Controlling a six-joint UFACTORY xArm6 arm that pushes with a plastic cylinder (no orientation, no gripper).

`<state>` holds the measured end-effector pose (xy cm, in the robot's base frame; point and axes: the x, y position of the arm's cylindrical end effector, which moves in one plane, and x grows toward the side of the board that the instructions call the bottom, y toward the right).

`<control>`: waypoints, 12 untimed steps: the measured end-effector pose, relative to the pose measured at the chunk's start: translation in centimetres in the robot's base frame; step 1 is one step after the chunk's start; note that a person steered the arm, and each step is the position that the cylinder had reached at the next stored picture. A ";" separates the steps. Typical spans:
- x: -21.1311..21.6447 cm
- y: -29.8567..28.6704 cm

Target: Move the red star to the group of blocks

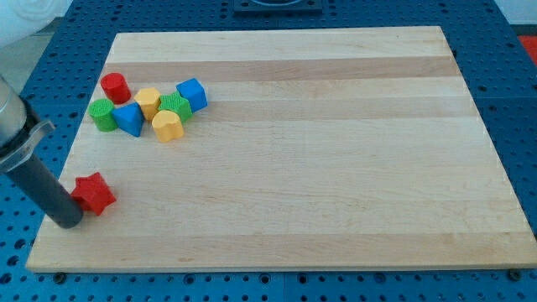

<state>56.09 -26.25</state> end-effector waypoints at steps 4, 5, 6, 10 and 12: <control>-1.9 1.9; -2.4 2.2; -2.4 3.3; -7.9 4.0; -11.4 4.6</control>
